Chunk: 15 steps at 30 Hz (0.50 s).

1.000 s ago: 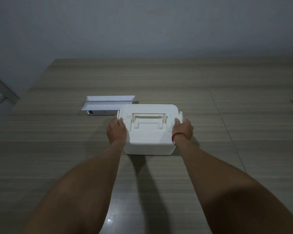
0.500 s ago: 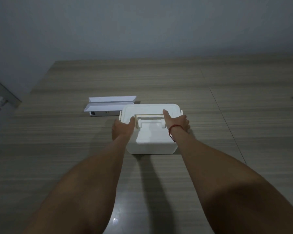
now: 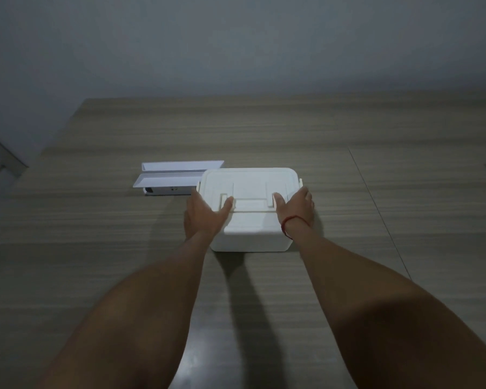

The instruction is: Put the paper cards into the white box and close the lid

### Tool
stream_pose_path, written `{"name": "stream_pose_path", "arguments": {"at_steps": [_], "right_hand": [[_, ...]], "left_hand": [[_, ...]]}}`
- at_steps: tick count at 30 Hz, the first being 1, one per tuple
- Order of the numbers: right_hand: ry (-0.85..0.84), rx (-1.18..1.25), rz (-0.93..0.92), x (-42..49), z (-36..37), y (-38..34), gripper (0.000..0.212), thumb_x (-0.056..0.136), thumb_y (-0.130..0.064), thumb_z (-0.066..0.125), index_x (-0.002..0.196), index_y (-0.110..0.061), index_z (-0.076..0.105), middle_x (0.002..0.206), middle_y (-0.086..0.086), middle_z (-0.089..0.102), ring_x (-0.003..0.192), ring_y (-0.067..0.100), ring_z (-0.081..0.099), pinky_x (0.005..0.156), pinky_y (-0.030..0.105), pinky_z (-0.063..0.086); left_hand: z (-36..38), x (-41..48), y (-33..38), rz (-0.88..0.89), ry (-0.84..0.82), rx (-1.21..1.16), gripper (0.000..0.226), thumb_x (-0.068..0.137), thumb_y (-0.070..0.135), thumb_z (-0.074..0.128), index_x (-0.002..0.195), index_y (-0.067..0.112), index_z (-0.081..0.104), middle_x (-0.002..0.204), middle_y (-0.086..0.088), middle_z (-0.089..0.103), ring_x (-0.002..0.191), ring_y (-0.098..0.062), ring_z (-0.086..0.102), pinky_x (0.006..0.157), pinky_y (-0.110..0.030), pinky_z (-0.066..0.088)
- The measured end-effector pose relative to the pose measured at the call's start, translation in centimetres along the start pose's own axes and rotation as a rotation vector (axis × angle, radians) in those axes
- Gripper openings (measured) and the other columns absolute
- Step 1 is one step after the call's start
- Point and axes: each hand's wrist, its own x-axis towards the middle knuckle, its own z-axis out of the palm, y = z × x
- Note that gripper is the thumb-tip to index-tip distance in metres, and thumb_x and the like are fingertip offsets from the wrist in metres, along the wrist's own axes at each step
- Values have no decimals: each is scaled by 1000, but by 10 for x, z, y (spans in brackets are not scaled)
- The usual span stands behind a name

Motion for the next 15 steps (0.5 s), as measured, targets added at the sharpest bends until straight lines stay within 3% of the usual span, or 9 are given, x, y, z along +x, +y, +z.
{"name": "stream_pose_path", "arguments": {"at_steps": [6,11,15], "right_hand": [[-17,-28,-12,31,8,-11,73,89,-44,58,140,1,31,148,16,37,136,33,36,106,42,37],[-100,-146,-79,7,-4,-2,77,94,-45,46,150,-1,16,159,14,17,146,31,19,116,45,26],[-155,-226,-179,-38,-24,7,70,97,-45,38,151,-4,19,162,8,8,151,25,5,119,42,16]], "left_hand": [[8,31,9,-58,-93,35,103,72,69,59,144,2,29,145,-18,45,132,-35,46,104,-49,45],[-5,10,6,4,-142,107,94,83,61,53,148,1,22,151,-19,36,136,-36,40,106,-52,41],[-19,-28,-7,41,-136,75,87,85,59,48,146,2,25,150,-18,38,135,-36,42,107,-51,41]]}}
